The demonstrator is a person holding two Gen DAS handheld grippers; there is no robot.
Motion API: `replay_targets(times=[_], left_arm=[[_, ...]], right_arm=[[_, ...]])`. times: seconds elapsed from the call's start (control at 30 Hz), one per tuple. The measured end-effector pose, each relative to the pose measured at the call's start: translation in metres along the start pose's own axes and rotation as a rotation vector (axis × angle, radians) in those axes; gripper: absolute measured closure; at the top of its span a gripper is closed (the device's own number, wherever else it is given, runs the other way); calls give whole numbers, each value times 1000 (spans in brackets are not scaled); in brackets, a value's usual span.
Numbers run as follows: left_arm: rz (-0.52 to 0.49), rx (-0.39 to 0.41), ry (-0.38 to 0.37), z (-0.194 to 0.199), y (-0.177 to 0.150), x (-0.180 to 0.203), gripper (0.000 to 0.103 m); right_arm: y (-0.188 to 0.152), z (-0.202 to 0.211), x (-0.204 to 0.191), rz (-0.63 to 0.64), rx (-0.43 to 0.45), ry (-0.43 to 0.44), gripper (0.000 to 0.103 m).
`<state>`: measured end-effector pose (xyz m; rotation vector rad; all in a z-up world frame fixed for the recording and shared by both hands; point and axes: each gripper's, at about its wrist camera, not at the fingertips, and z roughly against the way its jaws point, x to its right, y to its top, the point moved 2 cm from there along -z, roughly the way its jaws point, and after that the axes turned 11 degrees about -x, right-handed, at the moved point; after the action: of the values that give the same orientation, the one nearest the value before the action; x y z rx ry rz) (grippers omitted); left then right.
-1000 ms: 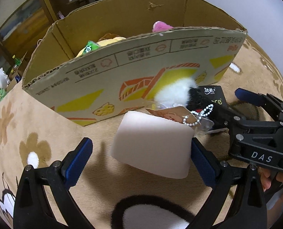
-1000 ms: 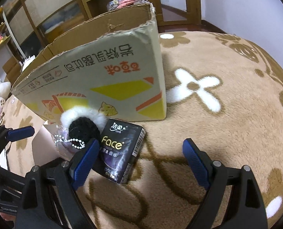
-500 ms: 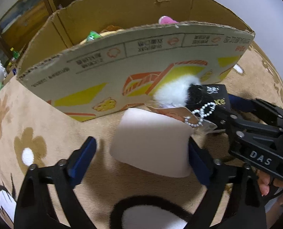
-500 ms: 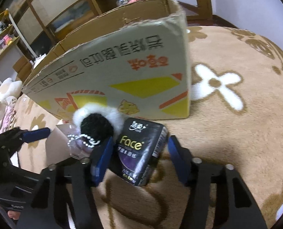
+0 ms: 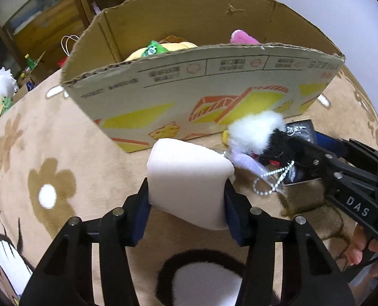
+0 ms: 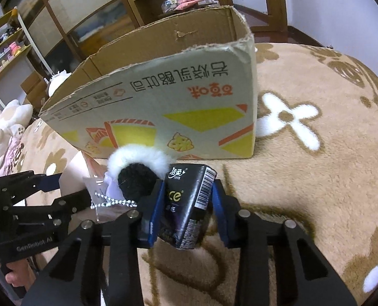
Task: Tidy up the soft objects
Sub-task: 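Close the left gripper on the pink sponge while the right grips the black tissue pack, then lift the pink sponge and black tissue pack and carry them over the box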
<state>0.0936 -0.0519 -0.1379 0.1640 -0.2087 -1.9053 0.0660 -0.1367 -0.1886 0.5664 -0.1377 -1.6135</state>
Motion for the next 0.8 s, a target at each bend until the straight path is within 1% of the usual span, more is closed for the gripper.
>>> replay_targets(times=[0.07, 0.17, 0.33, 0.53, 0.6, 0.73, 0.8], left_arm=[[1, 6, 10, 3, -2, 0, 53], [-4, 30, 51, 15, -12, 9, 53], [24, 102, 52, 36, -16, 1, 53], [67, 226, 61, 65, -23, -9, 53], [75, 277, 75, 79, -26, -7, 53], [95, 369, 76, 99, -29, -11, 53], [102, 417, 95, 109, -30, -10, 53]], right_arm=[[-2, 4, 2, -1, 3, -3, 67], [-4, 10, 2, 1, 14, -16, 68], [-7, 27, 9, -8, 46, -23, 69], [-8, 49, 6, -11, 113, -20, 70], [-8, 59, 5, -8, 146, -19, 71], [-7, 79, 0, 3, 226, -21, 71], [-8, 89, -3, 14, 266, -24, 71]])
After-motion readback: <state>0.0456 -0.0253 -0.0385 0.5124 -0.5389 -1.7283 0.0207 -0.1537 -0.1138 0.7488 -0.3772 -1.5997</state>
